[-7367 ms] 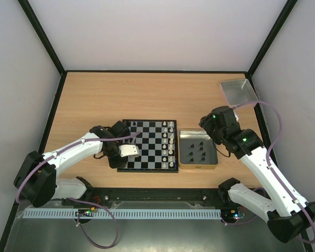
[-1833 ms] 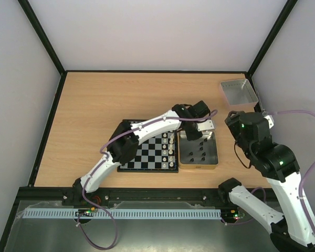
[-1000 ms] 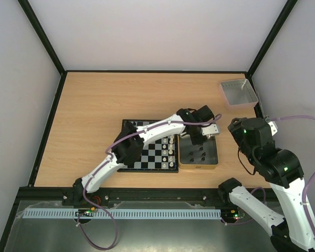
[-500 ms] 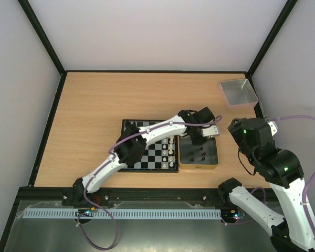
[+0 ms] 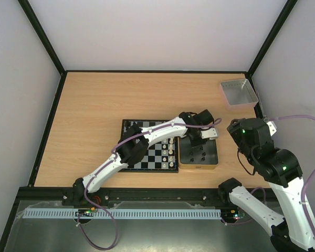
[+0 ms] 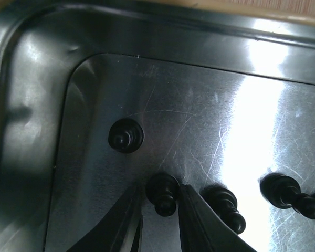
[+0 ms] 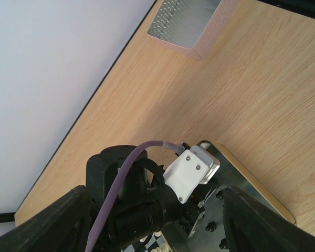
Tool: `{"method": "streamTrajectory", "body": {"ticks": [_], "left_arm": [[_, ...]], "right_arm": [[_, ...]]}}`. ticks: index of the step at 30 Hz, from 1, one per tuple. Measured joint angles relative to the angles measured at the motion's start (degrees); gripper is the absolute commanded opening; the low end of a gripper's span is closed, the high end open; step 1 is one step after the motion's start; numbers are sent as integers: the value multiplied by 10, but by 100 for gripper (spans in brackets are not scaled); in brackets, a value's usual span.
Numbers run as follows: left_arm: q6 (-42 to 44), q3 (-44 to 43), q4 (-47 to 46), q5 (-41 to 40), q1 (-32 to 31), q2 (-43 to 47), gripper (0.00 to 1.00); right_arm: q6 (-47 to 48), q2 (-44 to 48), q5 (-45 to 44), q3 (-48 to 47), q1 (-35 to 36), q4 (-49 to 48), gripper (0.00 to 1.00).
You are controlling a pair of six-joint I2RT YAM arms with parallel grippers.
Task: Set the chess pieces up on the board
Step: Pick up the chess piece from the storage box.
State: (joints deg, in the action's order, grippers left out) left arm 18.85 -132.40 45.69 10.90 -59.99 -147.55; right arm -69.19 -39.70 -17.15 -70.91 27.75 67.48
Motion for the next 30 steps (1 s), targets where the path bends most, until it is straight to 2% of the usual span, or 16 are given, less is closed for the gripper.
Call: {"method": "streamTrajectory", "body": {"ticks": [11,30], "left_arm": [[0,-1,0,0,0,0,23],[3,-1,0,-2,0,0,12]], "right_arm": [[7,-2,1,10,0,0,67],[10,-7,5,14,0,-3,67]]}}
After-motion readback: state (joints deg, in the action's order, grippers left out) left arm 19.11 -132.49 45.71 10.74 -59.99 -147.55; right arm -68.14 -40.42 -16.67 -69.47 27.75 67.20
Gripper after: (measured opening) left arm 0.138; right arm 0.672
